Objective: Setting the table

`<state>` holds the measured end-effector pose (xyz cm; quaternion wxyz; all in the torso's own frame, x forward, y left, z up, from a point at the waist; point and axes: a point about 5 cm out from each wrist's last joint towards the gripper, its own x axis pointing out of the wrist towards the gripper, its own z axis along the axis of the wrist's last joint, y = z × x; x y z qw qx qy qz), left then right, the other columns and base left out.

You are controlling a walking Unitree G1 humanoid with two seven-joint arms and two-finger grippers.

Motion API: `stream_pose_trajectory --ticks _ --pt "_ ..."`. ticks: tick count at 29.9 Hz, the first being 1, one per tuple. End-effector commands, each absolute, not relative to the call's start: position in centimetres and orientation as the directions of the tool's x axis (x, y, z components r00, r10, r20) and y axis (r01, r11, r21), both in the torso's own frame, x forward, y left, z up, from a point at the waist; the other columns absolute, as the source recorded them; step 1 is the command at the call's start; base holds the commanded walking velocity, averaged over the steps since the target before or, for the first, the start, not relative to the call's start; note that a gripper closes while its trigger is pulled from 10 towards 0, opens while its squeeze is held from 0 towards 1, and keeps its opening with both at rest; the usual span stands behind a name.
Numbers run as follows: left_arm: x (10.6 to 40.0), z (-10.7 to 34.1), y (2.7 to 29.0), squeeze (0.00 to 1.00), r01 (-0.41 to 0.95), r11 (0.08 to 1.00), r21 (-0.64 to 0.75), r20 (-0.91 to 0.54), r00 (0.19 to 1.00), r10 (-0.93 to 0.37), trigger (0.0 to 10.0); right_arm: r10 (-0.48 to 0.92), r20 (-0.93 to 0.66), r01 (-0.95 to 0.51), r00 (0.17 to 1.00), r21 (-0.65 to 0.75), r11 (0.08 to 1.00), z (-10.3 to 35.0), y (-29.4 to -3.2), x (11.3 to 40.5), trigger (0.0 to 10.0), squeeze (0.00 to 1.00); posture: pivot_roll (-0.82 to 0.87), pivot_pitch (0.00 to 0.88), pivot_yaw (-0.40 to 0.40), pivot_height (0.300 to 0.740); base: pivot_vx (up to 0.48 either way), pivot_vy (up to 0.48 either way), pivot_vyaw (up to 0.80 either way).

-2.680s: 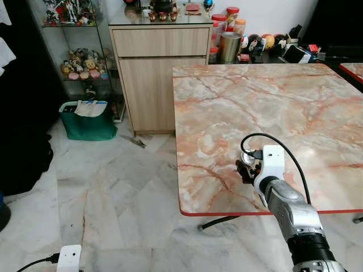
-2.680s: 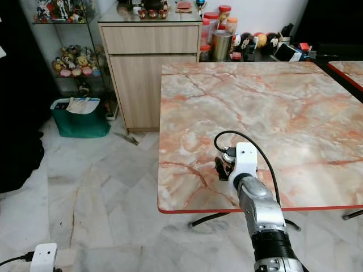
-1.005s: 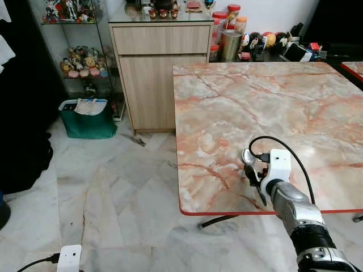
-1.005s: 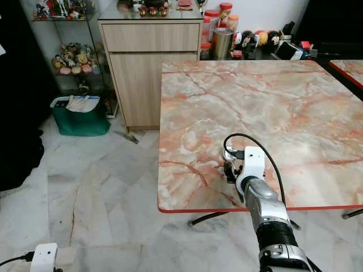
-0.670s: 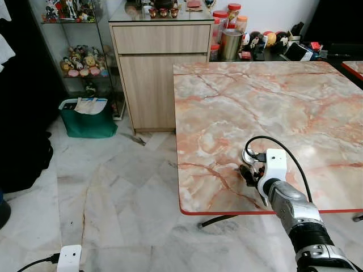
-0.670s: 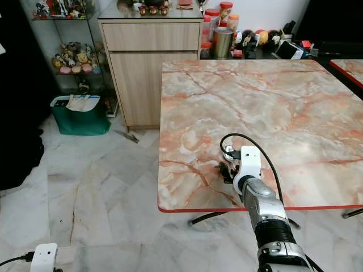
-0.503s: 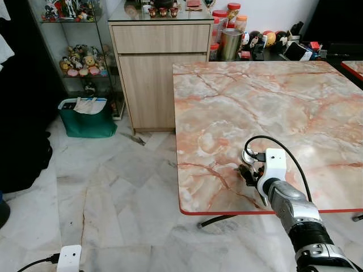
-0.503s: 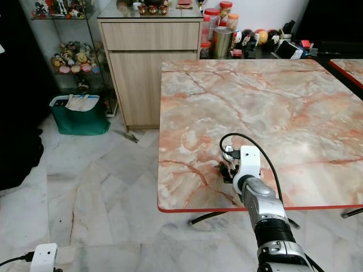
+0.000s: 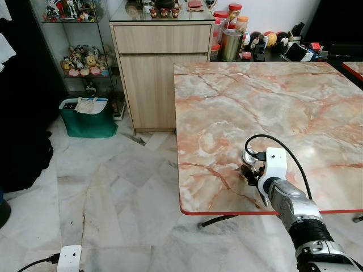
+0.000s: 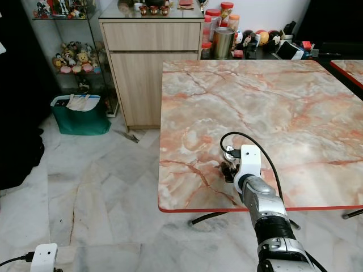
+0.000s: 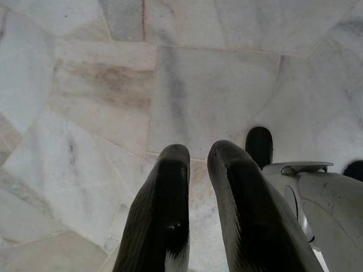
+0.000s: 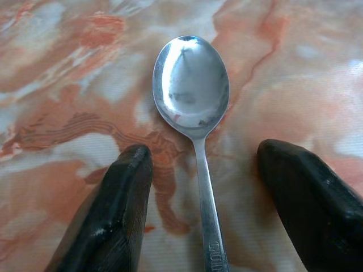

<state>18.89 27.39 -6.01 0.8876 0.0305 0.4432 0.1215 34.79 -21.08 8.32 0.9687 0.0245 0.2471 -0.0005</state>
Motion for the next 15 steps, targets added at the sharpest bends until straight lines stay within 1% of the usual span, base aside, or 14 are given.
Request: stream_pose_trajectory --ticks 1,15 --pt "18.15 -6.44 27.34 0.00 -0.182 0.970 0.163 -0.799 0.552 0.238 10.0 0.006 -0.501 0.014 0.865 0.036 0.999 7.96 -21.33 34.53 0.0 0.00 0.02 0.074 -0.046 0.740 0.000 0.000 0.00" --pt "18.20 -6.46 27.22 0.00 -0.186 0.970 0.158 -0.800 0.552 0.236 10.0 0.024 -0.484 -0.014 0.875 0.024 1.000 8.56 -21.19 34.84 0.0 0.00 0.03 0.088 -0.054 0.740 0.000 0.000 0.00"
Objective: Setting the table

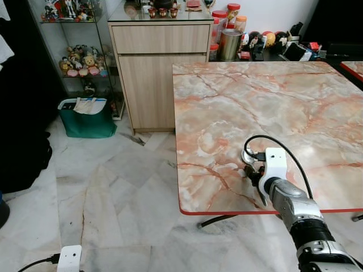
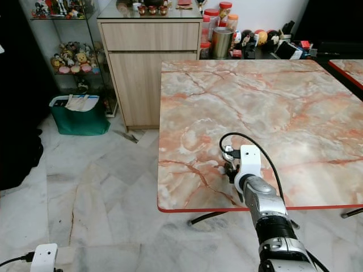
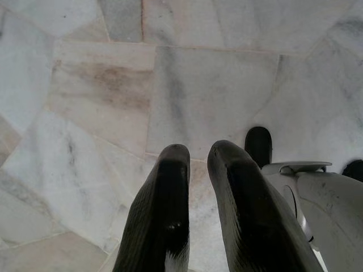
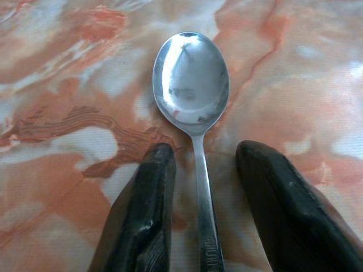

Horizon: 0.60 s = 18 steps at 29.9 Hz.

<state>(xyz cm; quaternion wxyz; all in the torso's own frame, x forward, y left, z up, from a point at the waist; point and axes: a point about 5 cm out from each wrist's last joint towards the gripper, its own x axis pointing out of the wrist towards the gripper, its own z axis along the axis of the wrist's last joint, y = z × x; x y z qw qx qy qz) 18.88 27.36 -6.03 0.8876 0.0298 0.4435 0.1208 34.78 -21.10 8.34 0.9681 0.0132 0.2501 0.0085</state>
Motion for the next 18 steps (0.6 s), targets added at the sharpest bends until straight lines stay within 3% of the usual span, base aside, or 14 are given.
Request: stream_pose_trajectory --ticks 1,18 --pt "18.20 -6.46 27.22 0.00 -0.187 0.970 0.158 -0.800 0.551 0.236 10.0 0.025 -0.484 -0.015 0.875 0.024 1.000 8.55 -21.15 34.83 0.0 0.00 0.03 0.088 -0.054 0.740 0.000 0.000 0.00" --pt "18.32 -6.35 27.38 0.00 -0.190 0.969 0.160 -0.800 0.550 0.240 10.0 0.034 -0.471 -0.023 0.882 0.028 0.999 8.63 -20.78 34.89 0.0 0.00 0.03 0.100 -0.045 0.740 0.000 0.000 0.00"
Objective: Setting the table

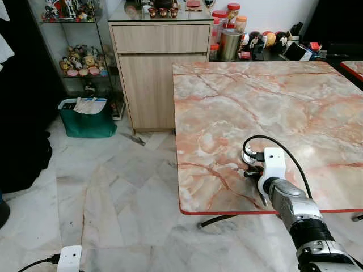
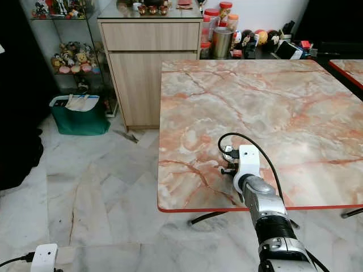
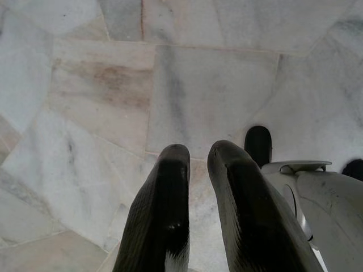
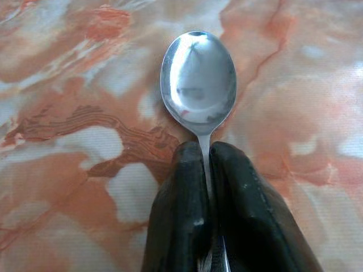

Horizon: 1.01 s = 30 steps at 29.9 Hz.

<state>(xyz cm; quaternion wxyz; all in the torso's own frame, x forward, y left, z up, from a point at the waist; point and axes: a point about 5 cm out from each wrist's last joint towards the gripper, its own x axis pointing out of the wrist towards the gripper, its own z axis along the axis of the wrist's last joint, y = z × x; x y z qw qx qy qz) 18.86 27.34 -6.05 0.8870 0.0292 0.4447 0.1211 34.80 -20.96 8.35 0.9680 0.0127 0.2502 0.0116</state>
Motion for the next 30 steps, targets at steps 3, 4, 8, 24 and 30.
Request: stream_pose_trajectory --ticks 3,4,8,24,30 --pt "18.3 -6.3 27.4 0.00 -0.189 0.969 0.160 -0.800 0.550 0.240 10.0 0.034 -0.470 -0.024 0.882 0.028 0.999 8.6 -20.8 34.9 0.0 0.00 0.03 0.099 -0.044 0.740 0.000 0.000 0.00" --pt "18.3 -6.3 27.4 0.00 -0.189 0.969 0.160 -0.800 0.551 0.239 10.0 0.035 -0.470 -0.024 0.882 0.029 0.999 8.6 -20.7 34.9 0.0 0.00 0.03 0.099 -0.044 0.740 0.000 0.000 0.00" --pt "18.3 -6.3 27.4 0.00 -0.189 0.969 0.160 -0.800 0.550 0.239 10.0 0.036 -0.468 -0.024 0.883 0.030 0.999 8.6 -20.7 34.9 0.0 0.00 0.03 0.097 -0.043 0.740 0.000 0.000 0.00" --pt "18.3 -6.3 27.4 0.00 -0.196 0.965 0.172 -0.794 0.553 0.254 10.0 0.078 -0.085 -0.079 0.993 -0.011 0.997 13.8 -18.4 35.6 10.0 0.00 0.03 0.101 -0.051 0.740 0.000 0.000 0.00" --pt "18.3 -6.3 27.5 0.00 -0.199 0.963 0.181 -0.792 0.551 0.262 10.0 0.073 0.055 -0.071 0.996 -0.035 0.997 14.9 -17.7 33.6 10.0 0.00 0.03 0.102 -0.053 0.740 0.000 0.000 0.00"
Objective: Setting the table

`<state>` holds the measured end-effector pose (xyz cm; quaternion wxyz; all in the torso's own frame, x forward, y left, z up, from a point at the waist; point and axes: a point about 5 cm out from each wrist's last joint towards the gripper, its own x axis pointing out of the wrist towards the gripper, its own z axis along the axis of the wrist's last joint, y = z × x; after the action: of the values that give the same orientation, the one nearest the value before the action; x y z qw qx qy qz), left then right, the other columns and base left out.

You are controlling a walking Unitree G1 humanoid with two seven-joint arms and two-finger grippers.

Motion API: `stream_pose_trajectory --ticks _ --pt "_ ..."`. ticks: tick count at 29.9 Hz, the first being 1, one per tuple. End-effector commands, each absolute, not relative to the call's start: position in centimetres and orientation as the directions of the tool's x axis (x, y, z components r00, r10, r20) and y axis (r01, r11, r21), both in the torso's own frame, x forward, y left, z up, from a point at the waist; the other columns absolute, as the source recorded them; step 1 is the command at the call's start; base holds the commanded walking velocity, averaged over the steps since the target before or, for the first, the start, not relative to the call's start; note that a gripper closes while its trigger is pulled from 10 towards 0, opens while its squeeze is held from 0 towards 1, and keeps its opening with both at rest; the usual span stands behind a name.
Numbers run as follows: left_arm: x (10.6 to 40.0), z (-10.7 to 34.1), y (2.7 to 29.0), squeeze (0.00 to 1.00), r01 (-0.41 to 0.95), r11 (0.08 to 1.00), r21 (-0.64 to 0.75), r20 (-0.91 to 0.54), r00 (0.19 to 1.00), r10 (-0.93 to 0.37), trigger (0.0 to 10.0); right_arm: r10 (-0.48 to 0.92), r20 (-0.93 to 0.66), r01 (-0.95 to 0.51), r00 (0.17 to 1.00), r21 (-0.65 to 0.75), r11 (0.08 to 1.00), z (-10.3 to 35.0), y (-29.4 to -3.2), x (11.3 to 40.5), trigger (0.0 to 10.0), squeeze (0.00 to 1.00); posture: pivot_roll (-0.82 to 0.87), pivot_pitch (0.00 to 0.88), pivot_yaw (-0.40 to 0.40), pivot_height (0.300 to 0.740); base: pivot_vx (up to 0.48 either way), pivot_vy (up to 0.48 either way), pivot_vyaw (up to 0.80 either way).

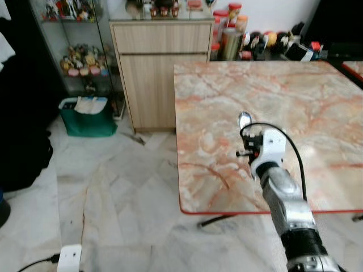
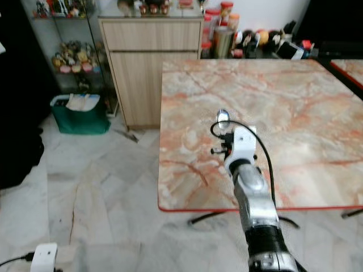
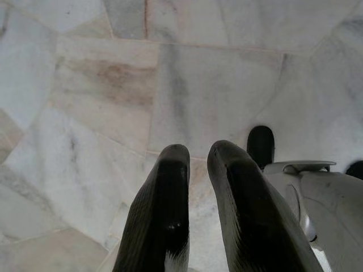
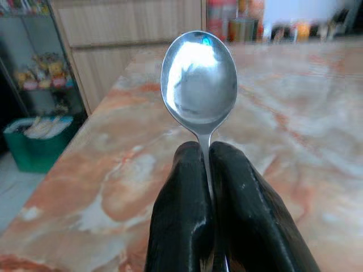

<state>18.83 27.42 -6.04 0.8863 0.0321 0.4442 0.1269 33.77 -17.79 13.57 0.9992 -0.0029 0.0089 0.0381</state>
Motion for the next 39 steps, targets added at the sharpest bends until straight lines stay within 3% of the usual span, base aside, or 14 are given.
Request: stream_pose_trajectory --ticks 1,7,15,27,39 --pt "18.3 -6.3 27.5 0.00 -0.201 0.963 0.182 -0.792 0.551 0.264 10.0 0.068 0.065 -0.066 0.996 -0.037 0.997 14.9 -17.9 33.1 10.0 0.00 0.02 0.105 -0.053 0.740 0.000 0.000 0.00" --pt "18.3 -6.3 27.5 0.00 -0.199 0.962 0.186 -0.791 0.552 0.266 10.0 0.042 0.107 -0.037 0.993 -0.051 0.998 15.6 -19.1 31.8 10.0 0.00 0.02 0.103 -0.051 0.740 0.000 0.000 0.00" --pt "18.3 -6.2 27.6 0.00 -0.186 0.961 0.207 -0.781 0.559 0.277 10.0 0.034 0.088 -0.028 0.996 -0.068 0.997 15.2 -18.7 31.5 10.0 0.00 0.01 0.097 -0.053 0.740 0.000 0.000 0.00" --pt "18.3 -6.3 27.4 0.00 -0.192 0.959 0.209 -0.783 0.555 0.281 10.0 0.027 0.084 -0.024 0.996 -0.040 0.999 16.4 -16.8 33.5 10.0 0.00 0.01 0.085 -0.062 0.740 0.000 -0.332 0.00" --pt "18.1 -6.4 27.4 0.00 -0.188 0.960 0.206 -0.786 0.553 0.277 10.0 0.042 0.082 -0.041 0.996 -0.009 0.999 16.1 -15.8 33.7 10.0 0.00 0.01 0.065 -0.065 0.740 0.000 -0.329 0.00"
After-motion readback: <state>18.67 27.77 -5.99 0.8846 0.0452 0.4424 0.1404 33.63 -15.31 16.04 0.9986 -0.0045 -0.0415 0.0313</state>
